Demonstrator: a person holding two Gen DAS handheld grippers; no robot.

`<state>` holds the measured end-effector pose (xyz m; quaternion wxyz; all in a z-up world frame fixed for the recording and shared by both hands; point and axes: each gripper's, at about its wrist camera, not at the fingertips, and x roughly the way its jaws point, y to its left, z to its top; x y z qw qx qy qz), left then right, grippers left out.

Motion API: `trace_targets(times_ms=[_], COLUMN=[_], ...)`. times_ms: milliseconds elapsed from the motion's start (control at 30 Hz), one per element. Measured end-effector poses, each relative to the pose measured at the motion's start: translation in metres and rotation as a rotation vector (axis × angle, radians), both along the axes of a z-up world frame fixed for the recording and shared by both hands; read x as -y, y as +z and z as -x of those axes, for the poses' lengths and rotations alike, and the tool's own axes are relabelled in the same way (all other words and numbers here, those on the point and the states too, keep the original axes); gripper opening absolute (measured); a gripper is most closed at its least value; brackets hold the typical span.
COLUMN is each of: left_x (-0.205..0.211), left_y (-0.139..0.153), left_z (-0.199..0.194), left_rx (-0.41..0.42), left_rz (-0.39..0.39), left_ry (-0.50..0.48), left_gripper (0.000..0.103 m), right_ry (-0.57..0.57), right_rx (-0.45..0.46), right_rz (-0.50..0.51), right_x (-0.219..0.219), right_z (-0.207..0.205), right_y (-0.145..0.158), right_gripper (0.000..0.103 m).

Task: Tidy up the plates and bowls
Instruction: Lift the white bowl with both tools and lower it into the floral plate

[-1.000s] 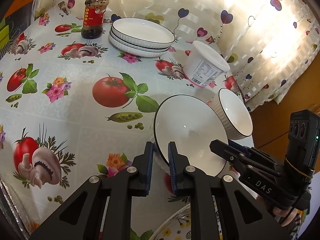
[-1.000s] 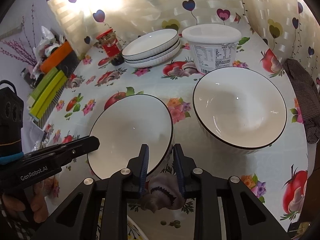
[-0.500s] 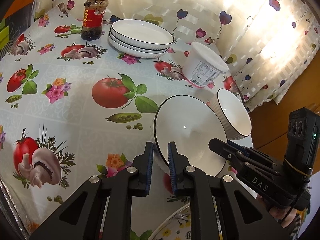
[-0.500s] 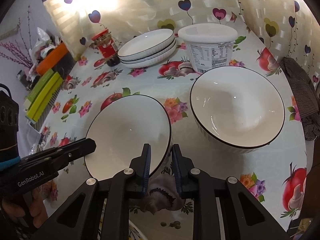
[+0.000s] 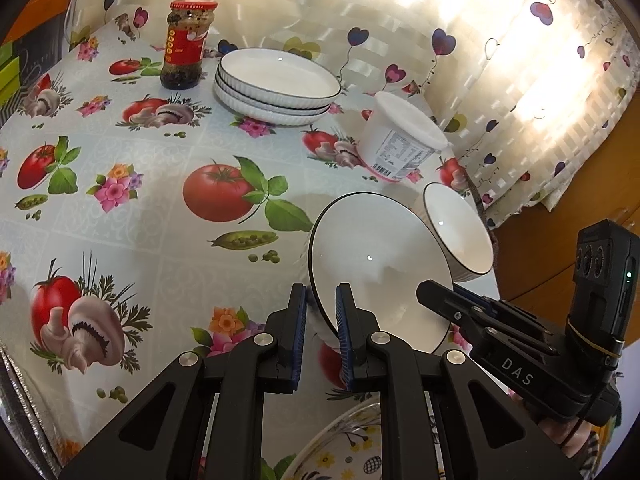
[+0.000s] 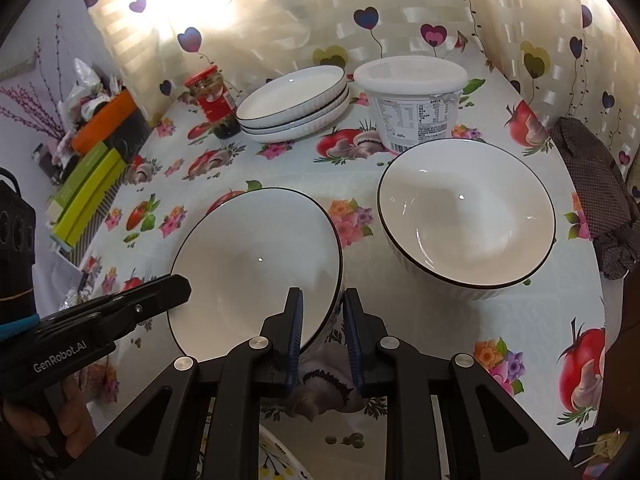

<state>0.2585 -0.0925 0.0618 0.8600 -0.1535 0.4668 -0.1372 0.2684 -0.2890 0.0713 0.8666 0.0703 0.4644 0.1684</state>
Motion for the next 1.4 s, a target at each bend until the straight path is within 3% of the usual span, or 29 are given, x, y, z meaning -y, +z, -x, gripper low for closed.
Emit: trace_targets(times_ms=[733, 1400], left_x=[-0.002, -0.006], left_y=[0.036, 0.028], left_z=[0.057, 0.122], left_rx=[0.074, 0.056], left_rz=[0.031, 0.013], left_ry=[-0.035, -0.077], left_gripper=[0.016, 0.016], right_ry=[-0.032, -0.065], right_rx=[0.086, 0.088], right_rz=[-0.017, -0.048], right_x=[0.002, -0.002], right_z=[0.066, 0.14], right_y=[0.046, 0.04], right_gripper=[0.02, 0.02])
